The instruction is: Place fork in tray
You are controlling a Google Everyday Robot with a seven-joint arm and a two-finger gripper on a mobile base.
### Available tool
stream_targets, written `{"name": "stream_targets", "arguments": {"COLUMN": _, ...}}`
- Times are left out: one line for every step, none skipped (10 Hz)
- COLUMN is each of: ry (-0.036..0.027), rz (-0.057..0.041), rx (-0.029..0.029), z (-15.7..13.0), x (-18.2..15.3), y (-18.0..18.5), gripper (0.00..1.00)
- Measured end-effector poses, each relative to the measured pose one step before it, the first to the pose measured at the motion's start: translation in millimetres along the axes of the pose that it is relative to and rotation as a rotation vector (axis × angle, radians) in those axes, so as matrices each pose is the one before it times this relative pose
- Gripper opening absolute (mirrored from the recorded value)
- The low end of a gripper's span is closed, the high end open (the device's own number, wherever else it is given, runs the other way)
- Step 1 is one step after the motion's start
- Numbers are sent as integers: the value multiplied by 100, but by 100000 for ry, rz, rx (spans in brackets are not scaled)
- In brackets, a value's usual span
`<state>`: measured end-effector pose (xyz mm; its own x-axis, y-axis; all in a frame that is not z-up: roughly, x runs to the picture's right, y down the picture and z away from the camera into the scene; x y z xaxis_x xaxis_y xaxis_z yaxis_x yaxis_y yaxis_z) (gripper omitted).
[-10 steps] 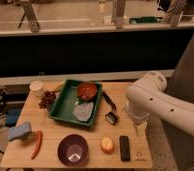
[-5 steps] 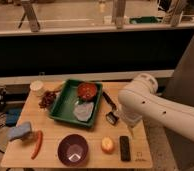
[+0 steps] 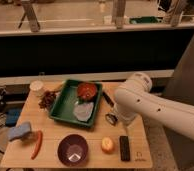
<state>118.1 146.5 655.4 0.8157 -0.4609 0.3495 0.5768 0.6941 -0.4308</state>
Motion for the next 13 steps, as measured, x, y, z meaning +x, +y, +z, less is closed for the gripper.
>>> {"name": "stream_targets", "arguments": {"ry": -1509, "rz": -2125, "rx": 2441, "z": 168, "x": 677, "y": -1412, "gripper": 80}}
{"name": "stream_targets", "arguments": {"ry": -3696, "rz": -2106, "rx": 3053, "z": 332, "x": 275, "y": -1813, "gripper": 80}}
{"name": "stream_targets", "arguments": {"ry": -5609, "rz": -1982, "rx": 2990, "z": 607, "x": 21, "y": -2282, "gripper": 80}}
{"name": "stream_targets", "arguments": {"ry": -4301, "rz": -1652, "rx": 2413, "z": 539, "x": -236, "y": -1752, "gripper": 80}}
{"name": "stream_targets", "arguments": {"ry": -3252, "rz": -1208, "rx": 2363, "z": 406, "x": -322, "y": -1229, "gripper": 80}}
{"name": "stream_targets", "arguments": {"ry": -4241, "rz": -824, "rx": 4649, "z": 398, "x": -225, "y": -1451, "gripper": 80}}
{"name": "stream_targets", "arguments": {"ry": -3220, "rz": -285, "rx": 4241, "z": 438, "x": -266, "y": -1229, "gripper": 80}}
{"name": "stream_targets", "arguments": {"ry": -1386, "rz": -707, "rx": 2770, "z": 517, "x": -493, "y": -1068, "gripper": 80}}
{"name": "stream_targets", "arguments": {"ry": -654, "rz": -447, "rx": 2623, "z": 728, "x": -536, "y": -1297, "gripper": 80}}
{"name": "stream_targets", "arguments": {"ry": -446, "rz": -12, "rx": 2202, "z": 987, "x": -630, "y": -1419, "gripper": 80}}
{"name": "stream_targets", "arguments": {"ry": -329, "rz": 217, "rx": 1773, "z": 1094, "x": -654, "y": -1373, "gripper": 80}}
{"name": "stream_targets", "arguments": {"ry": -430, "rz": 405, "rx": 1633, "z": 1347, "x": -645, "y": -1382, "gripper": 80}}
{"name": "stream_targets", "arguments": {"ry": -1359, "rz": 1062, "rx": 1763, "z": 1446, "x": -115, "y": -1099, "gripper": 80}}
